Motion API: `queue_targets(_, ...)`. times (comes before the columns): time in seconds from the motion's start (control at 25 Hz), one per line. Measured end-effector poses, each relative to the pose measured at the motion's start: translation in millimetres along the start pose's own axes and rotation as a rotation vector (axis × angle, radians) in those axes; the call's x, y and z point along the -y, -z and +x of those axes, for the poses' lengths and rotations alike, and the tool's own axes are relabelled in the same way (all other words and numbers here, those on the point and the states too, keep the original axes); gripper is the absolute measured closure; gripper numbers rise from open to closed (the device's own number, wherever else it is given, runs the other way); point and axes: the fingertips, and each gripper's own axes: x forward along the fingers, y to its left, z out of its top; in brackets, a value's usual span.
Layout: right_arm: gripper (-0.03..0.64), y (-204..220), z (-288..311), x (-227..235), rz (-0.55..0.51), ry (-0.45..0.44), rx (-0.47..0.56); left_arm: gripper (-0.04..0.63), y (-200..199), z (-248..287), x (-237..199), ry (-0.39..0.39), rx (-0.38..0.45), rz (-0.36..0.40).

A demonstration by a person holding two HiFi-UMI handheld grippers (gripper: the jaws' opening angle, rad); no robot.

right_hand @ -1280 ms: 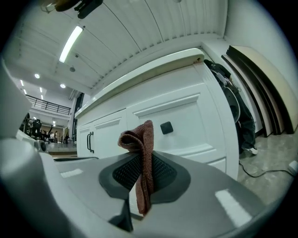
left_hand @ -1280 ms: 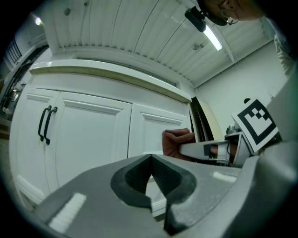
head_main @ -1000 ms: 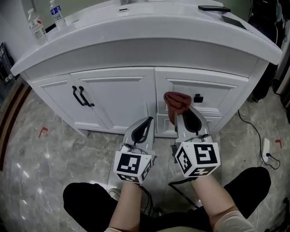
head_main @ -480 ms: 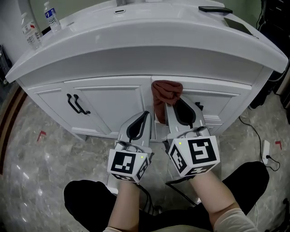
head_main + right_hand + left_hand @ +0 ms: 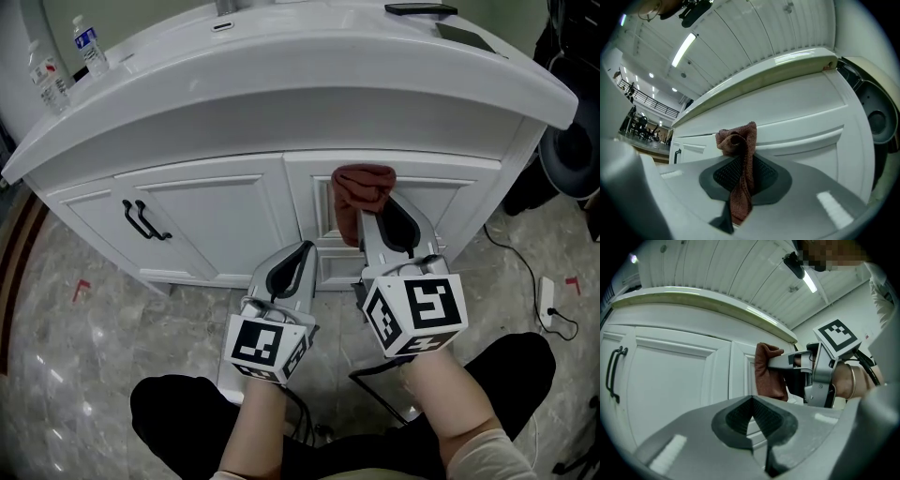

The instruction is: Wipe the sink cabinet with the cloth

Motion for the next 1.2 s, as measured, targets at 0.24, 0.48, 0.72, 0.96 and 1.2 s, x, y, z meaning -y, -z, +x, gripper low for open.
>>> queue_targets(0.24, 0.537, -1.0, -13.2, 26.0, -0.004, 0.046, -0.025, 0.595, -8.6, 6.6, 21.9, 0.047, 0.012, 0.012)
queue_targets(0.48, 0.535, -5.5, -31.2, 66.0, -0.002, 0.129, -0.031, 0.595, -10.9, 18.8, 41.2, 0.077, 0.035, -0.02)
queue_targets(0.72, 0.536, -11.6, -54.7, 113.5, -0.04, 0.246, -0.038, 0.595, -9.0, 32.9, 65.3, 0.114, 0.038, -0.04)
queue_targets(0.96, 0.534, -19.3, -69.7, 131.9, -0.056, 0.29, -0.028, 0.595, -6.5, 40.0, 83.4, 0.152, 0.023, -0.021)
queue_targets(1.2, 0.539, -22.5, -88.5, 156.7, 0.014, 0.393, -0.015, 0.595, -8.0, 32.4, 75.7, 0.137, 0.024, -0.03)
